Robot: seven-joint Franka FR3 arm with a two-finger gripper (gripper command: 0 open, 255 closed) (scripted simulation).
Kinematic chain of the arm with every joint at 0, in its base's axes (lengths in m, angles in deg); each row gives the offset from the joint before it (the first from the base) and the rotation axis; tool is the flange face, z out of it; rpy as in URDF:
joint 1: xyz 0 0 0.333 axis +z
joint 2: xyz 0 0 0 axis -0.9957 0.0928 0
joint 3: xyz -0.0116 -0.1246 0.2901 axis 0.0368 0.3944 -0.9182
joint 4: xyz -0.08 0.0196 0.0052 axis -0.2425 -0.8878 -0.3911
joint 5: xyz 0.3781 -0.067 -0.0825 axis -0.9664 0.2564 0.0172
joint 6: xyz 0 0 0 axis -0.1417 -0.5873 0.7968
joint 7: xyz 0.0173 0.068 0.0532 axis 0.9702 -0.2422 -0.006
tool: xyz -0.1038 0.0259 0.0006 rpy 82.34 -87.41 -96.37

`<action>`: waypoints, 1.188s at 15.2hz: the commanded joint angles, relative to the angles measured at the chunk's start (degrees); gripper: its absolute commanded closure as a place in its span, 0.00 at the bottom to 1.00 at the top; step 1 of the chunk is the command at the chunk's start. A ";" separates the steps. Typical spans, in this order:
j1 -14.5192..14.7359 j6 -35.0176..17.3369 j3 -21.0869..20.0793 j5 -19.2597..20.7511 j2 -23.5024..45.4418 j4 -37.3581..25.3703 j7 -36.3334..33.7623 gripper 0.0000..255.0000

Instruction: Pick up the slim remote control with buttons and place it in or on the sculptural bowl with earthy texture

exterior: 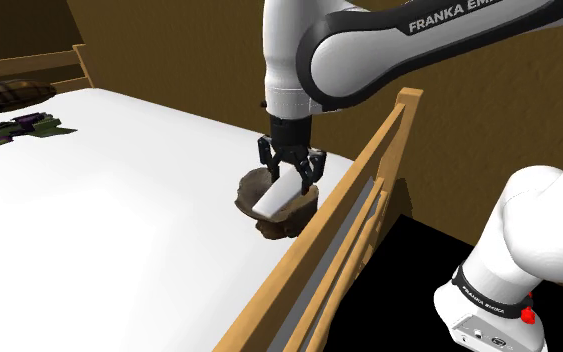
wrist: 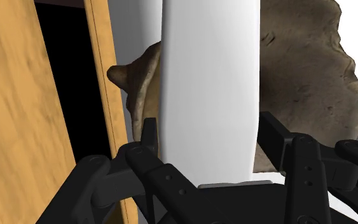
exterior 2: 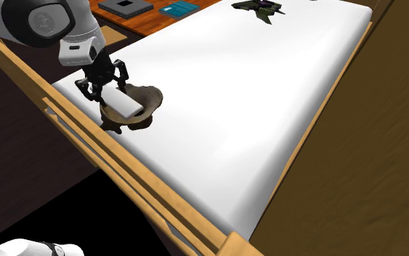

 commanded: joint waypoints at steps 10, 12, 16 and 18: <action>0.03 -0.76 -0.09 -0.03 0.08 0.65 -0.03 0.00; 0.03 -0.76 -0.09 -0.03 0.08 0.64 -0.04 0.00; -0.02 3.19 0.30 -0.01 -0.71 -2.54 0.05 0.00; -0.10 6.67 0.60 0.07 -1.13 -5.62 0.07 0.00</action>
